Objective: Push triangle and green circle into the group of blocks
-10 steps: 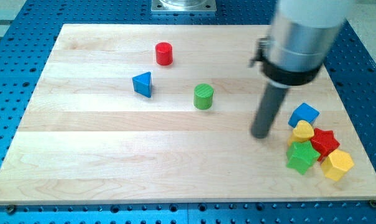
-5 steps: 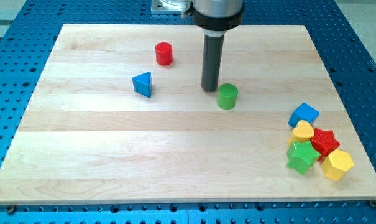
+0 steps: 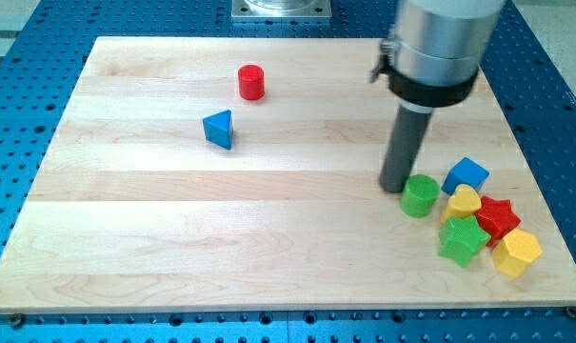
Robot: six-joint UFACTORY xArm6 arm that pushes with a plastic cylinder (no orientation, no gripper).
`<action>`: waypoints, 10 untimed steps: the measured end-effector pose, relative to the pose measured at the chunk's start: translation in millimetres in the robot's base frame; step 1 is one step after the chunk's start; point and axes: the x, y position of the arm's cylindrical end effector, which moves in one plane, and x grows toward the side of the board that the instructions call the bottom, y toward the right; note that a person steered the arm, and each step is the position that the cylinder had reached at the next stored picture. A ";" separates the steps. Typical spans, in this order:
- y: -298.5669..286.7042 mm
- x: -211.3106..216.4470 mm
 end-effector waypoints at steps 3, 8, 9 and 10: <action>-311.6 25.3; -142.8 -59.1; -168.8 -53.3; -92.5 -8.7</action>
